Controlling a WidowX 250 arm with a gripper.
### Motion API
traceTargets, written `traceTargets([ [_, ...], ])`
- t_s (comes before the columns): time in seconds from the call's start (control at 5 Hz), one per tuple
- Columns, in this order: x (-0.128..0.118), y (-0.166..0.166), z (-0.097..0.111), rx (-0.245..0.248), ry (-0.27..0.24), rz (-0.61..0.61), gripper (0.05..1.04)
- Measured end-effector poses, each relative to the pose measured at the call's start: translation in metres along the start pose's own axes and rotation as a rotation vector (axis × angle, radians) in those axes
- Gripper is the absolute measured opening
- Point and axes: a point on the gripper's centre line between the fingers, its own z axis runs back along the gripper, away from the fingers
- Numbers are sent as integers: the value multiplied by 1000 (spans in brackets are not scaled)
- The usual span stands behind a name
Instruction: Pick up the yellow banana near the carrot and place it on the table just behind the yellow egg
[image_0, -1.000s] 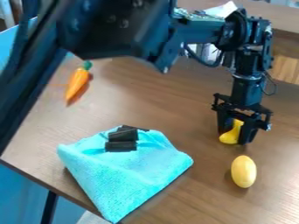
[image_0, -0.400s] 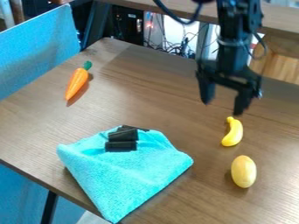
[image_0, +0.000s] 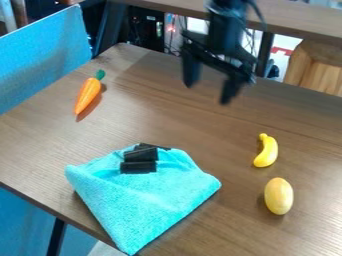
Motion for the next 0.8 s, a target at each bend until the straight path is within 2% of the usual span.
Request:
traceTargets([
  [0.2,-4,64,-2,-131,-25,147,1003],
  [0.4,-13,111,-4,-89,35,235,1003],
  [0.6,-14,148,-27,-36,124,249,1003],
  [0.8,-20,170,-35,63,160,282,1003],
])
